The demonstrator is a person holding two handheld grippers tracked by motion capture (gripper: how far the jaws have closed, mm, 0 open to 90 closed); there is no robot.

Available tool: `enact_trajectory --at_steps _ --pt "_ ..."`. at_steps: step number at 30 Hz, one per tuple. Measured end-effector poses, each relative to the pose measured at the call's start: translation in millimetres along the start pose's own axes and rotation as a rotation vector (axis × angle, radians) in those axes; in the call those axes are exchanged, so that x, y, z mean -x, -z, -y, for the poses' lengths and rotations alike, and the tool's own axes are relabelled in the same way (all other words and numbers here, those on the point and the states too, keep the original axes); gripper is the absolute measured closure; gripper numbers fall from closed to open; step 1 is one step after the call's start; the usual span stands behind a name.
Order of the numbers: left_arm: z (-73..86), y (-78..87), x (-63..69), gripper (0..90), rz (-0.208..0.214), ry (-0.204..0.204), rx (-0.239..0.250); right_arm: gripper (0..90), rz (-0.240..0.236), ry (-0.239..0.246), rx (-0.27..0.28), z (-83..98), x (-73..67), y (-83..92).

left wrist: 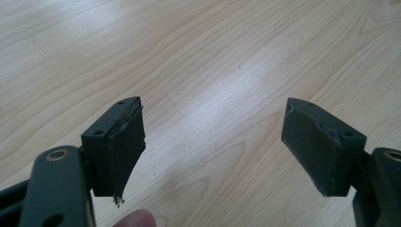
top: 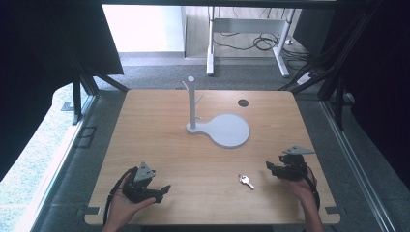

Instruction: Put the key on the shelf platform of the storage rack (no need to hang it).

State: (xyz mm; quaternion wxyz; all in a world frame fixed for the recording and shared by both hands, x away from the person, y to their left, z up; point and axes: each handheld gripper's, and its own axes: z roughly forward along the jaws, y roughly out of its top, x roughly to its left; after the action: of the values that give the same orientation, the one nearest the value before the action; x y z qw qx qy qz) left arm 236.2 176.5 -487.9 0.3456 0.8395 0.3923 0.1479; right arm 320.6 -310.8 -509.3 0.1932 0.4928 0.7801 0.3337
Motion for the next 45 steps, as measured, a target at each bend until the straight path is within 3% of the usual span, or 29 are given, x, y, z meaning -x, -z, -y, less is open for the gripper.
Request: enact_trajectory --at_steps 7,19,24,35,45 --pt "-3.9 -3.0 10.5 22.4 0.011 -0.034 -0.011 39.0 -0.037 0.032 -0.045 -8.0 0.6 2.2" --pt "-1.7 -0.2 5.8 22.6 0.008 -0.013 0.002 39.9 -0.048 0.103 -0.168 -35.3 -2.5 18.7" --pt "-1.1 -0.8 4.3 22.6 0.014 -0.008 0.003 40.6 -0.070 0.112 -0.195 -44.5 -4.6 21.4" --pt "0.2 -2.0 1.6 22.6 0.015 0.003 -0.003 40.8 -0.086 0.183 -0.256 -62.8 -17.1 22.0" --pt "0.2 -0.8 1.1 22.6 0.017 0.003 0.001 41.8 -0.072 0.220 -0.300 -77.0 -29.0 21.3"
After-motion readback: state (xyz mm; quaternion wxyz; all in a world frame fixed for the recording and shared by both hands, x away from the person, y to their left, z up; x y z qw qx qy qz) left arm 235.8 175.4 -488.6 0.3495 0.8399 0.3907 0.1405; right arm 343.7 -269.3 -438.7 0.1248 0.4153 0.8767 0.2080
